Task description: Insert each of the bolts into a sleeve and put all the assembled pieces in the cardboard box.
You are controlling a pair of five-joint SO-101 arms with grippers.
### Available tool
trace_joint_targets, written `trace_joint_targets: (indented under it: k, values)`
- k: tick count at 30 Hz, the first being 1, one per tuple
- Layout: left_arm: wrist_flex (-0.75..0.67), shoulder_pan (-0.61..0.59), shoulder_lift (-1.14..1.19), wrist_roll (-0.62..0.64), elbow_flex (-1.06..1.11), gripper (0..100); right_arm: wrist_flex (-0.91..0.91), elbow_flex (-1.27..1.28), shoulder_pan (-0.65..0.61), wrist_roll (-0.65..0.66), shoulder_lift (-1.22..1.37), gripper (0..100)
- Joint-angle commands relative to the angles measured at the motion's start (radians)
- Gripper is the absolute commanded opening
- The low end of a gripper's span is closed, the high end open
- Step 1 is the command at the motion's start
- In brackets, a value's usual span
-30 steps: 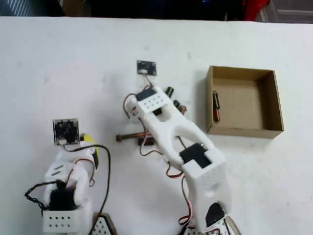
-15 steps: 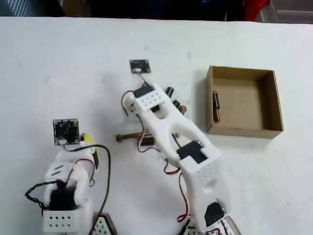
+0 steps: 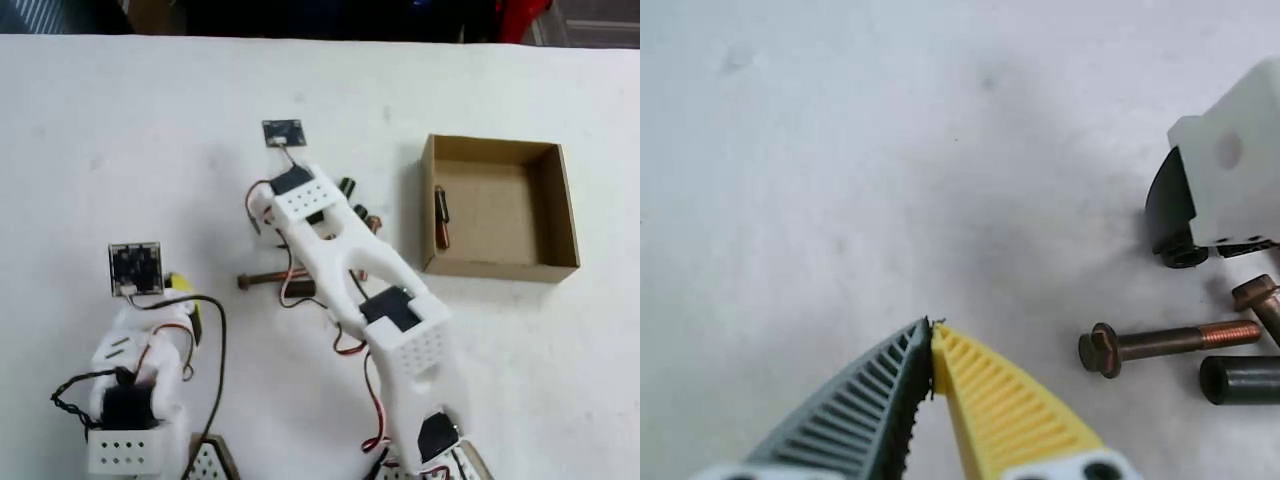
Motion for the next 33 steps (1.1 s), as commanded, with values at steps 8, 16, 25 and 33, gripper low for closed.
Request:
trace_joint_targets:
  k: [8,16,25,33]
  values:
    - [0.005,-0.001,-0.007,-0.008,-0.002,2,-0.013,-0.081,0.002,0.017,-0.015,14.5]
    - [0.005,-0.001,-0.007,-0.008,-0.002,2,-0.01,-0.08,-0.002,0.018,-0.013,14.5]
    - [0.018,-0.001,-0.007,-0.008,-0.002,2,-0.007,-0.072,0.004,0.018,-0.008,14.5]
    - [0.018,-0.001,-0.007,-0.008,-0.002,2,-0.001,-0.081,0.004,0.018,0.054,14.4]
